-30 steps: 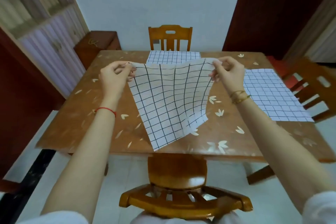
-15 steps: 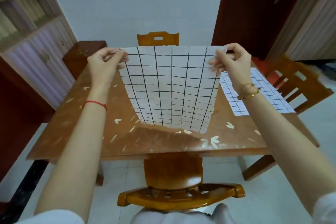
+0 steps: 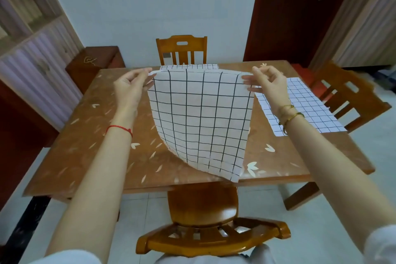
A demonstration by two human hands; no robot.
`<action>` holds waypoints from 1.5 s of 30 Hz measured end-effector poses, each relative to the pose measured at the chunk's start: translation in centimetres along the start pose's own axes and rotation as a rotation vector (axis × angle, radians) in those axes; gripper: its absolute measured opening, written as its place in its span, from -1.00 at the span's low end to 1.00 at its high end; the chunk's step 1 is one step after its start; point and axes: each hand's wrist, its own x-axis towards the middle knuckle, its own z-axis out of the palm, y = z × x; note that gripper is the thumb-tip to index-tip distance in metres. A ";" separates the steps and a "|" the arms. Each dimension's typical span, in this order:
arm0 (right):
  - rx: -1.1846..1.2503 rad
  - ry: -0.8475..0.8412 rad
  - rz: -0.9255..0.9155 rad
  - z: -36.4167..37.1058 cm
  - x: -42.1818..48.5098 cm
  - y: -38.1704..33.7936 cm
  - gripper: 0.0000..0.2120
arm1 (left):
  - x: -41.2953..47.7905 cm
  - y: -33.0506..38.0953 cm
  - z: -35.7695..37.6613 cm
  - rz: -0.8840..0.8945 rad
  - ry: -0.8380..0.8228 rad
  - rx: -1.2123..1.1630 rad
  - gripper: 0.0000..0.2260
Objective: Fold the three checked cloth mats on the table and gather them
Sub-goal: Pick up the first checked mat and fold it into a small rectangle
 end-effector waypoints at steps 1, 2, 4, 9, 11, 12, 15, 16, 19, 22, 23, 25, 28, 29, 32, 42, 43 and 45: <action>0.005 0.010 0.013 0.1 0.2 0.4 -0.75 | 0.2 -0.4 0.0 -0.006 -0.008 -0.005 -0.86; 0.007 0.023 0.023 0.2 0.5 0.8 -0.72 | 0.4 -0.9 0.0 -0.012 -0.018 -0.010 -0.86; -0.007 0.058 0.037 0.4 1.1 1.7 -0.68 | 0.9 -1.8 0.0 -0.034 -0.041 -0.018 -0.86; -0.040 0.105 0.071 1.0 3.2 4.5 -0.73 | 2.4 -4.0 0.4 -0.087 -0.056 -0.088 -0.86; -0.047 0.123 0.084 1.3 4.0 5.3 -0.81 | 3.0 -4.8 0.7 -0.096 -0.061 -0.104 -0.87; -0.044 0.126 0.087 1.4 4.4 5.7 -0.85 | 3.3 -5.3 0.7 -0.099 -0.071 -0.109 -0.87; -0.045 0.130 0.088 1.8 5.4 6.7 -0.90 | 4.4 -6.8 0.8 -0.118 -0.091 -0.139 -0.86; -0.045 0.134 0.090 1.8 5.7 7.1 -0.89 | 4.7 -7.2 0.8 -0.121 -0.090 -0.147 -0.85; -0.060 0.131 0.084 2.0 6.4 8.3 -0.88 | 5.5 -8.1 1.1 -0.134 -0.085 -0.189 -0.86; -0.066 0.122 0.078 2.0 6.7 9.5 -0.96 | 6.1 -9.1 1.4 -0.156 -0.079 -0.206 -0.86; -0.075 0.123 0.077 2.0 6.8 9.9 -0.97 | 6.3 -9.4 1.4 -0.163 -0.075 -0.212 -0.86; -0.086 0.121 0.083 1.9 7.1 10.6 -0.97 | 6.8 -9.9 1.6 -0.176 -0.076 -0.235 -0.87; -0.083 0.124 0.099 1.9 7.5 11.0 -0.97 | 7.6 -9.9 2.1 -0.178 -0.073 -0.268 -0.85; -0.078 0.128 0.102 1.9 7.7 11.1 -0.96 | 7.9 -9.9 2.2 -0.178 -0.076 -0.278 -0.85; -0.076 0.136 0.116 1.8 8.0 11.9 -0.97 | 8.4 -10.5 2.5 -0.198 -0.090 -0.273 -0.84; -0.236 0.085 0.274 1.5 6.5 18.1 -0.83 | 5.4 -18.1 0.4 -0.380 -0.016 0.001 -0.85; -0.257 0.079 0.294 1.5 6.1 18.9 -0.82 | 5.1 -19.2 0.0 -0.407 -0.018 0.034 -0.85; -0.297 0.069 0.341 1.5 5.3 20.4 -0.83 | 4.4 -21.4 -0.7 -0.455 -0.033 0.127 -0.85</action>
